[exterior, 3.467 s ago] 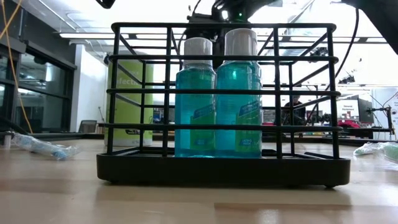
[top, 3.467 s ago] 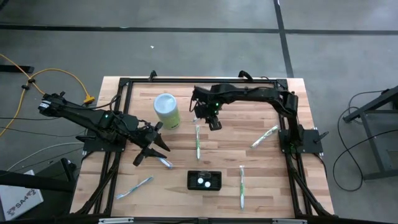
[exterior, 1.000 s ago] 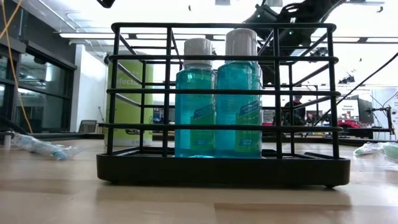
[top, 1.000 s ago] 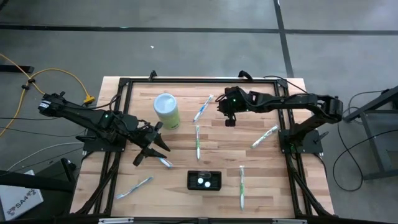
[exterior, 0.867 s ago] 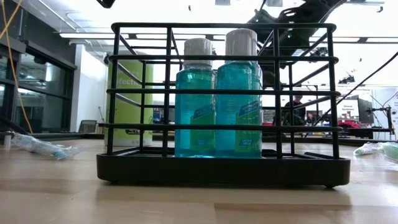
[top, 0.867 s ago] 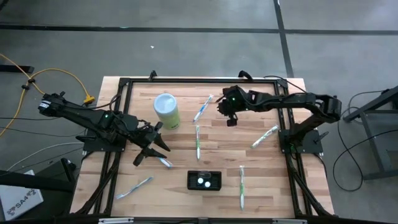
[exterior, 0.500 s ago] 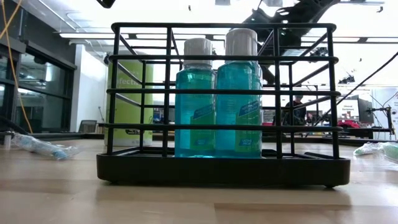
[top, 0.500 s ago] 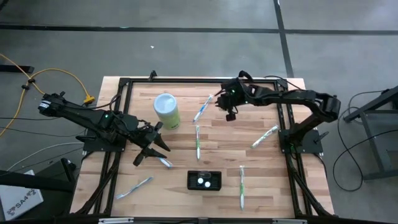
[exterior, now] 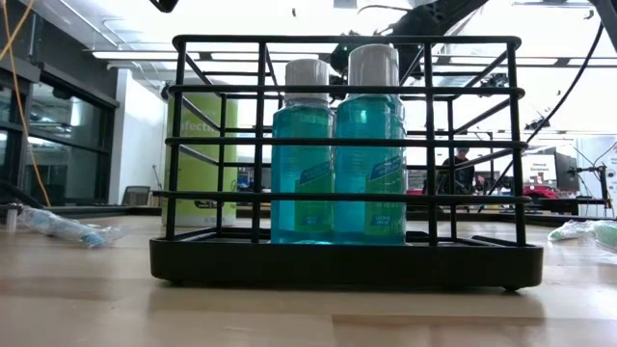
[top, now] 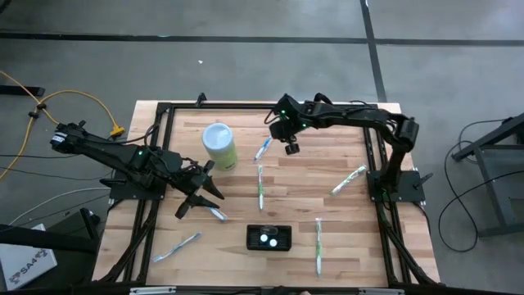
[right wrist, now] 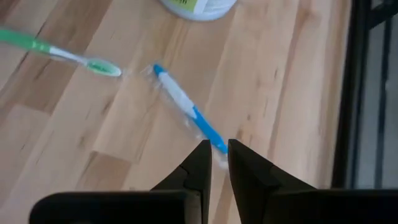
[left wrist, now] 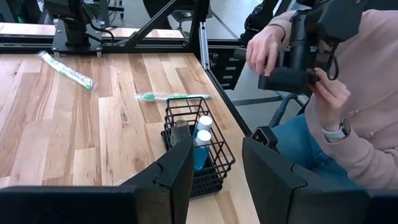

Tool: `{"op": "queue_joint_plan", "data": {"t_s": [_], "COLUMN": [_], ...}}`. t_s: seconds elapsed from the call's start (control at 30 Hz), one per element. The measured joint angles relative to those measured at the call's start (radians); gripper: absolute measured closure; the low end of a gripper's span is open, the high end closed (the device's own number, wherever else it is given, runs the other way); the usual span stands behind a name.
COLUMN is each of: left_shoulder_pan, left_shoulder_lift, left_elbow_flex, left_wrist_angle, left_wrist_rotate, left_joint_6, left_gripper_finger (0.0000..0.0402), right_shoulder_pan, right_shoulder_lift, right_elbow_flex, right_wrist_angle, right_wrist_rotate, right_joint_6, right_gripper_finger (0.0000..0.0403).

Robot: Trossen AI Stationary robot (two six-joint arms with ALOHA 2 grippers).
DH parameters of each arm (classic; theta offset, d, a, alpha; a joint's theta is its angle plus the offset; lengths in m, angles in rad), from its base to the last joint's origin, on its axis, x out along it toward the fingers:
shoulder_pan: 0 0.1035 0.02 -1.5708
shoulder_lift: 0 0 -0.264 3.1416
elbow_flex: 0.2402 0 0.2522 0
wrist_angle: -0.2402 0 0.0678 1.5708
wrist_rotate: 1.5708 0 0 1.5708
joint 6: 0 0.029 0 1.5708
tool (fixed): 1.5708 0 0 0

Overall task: Pick & Place toothbrushing station
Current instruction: Put the top blue toothbrush into the mesh organizer

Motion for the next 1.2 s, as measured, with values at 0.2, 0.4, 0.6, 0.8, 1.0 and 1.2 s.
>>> {"op": "queue_joint_plan", "data": {"t_s": [0.2, 0.4, 0.6, 0.8, 1.0, 1.2], "left_shoulder_pan": [0.000, 0.000, 0.000, 0.000, 0.000, 0.000], "left_shoulder_lift": [0.000, 0.000, 0.000, 0.000, 0.000, 0.000], "left_elbow_flex": [0.000, 0.000, 0.000, 0.000, 0.000, 0.000], "left_wrist_angle": [0.000, 0.000, 0.001, 0.000, 0.000, 0.000], "left_wrist_rotate": [0.000, 0.000, 0.000, 0.000, 0.000, 0.000], "left_joint_6": [0.000, 0.000, 0.000, 0.000, 0.000, 0.000], "left_gripper_finger": [0.0269, 0.0269, 0.0269, 0.0269, 0.0269, 0.0269], "right_shoulder_pan": [0.016, -0.023, -0.073, -0.069, -0.071, -0.071], "right_shoulder_lift": [-0.002, 0.016, 0.035, 0.029, 0.029, 0.029], "right_elbow_flex": [0.000, 0.000, -0.002, 0.000, 0.000, 0.000], "right_wrist_angle": [0.002, -0.054, -0.070, -0.045, -0.050, -0.061], "right_wrist_rotate": [0.026, 0.003, -0.025, 0.003, 0.014, 0.041], "right_joint_6": [0.062, 0.142, 0.162, 0.147, 0.089, 0.084], "right_gripper_finger": [0.0357, 0.0357, 0.0357, 0.0357, 0.0357, 0.0356]}}
